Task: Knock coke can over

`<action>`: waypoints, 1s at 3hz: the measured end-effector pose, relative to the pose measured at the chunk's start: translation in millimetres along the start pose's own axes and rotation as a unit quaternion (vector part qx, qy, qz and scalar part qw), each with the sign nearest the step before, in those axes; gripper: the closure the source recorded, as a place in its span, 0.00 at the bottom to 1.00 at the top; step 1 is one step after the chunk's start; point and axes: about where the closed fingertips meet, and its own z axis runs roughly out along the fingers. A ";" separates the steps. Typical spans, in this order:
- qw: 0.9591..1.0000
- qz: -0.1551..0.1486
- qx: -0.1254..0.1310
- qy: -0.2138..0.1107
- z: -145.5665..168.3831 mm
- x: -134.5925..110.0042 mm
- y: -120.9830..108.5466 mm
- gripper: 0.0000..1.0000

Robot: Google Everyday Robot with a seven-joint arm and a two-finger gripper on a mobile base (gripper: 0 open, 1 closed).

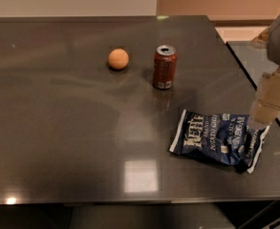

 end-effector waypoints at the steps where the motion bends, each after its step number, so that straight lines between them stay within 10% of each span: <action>1: 1.000 0.000 0.001 -0.001 -0.6 -0.4 -0.3 0.00; 3: 0.993 0.051 -0.019 -0.106 30.4 -26.6 -43.1 0.00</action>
Offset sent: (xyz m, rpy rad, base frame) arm 0.0562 0.0100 -0.0116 0.2841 0.0226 -0.0493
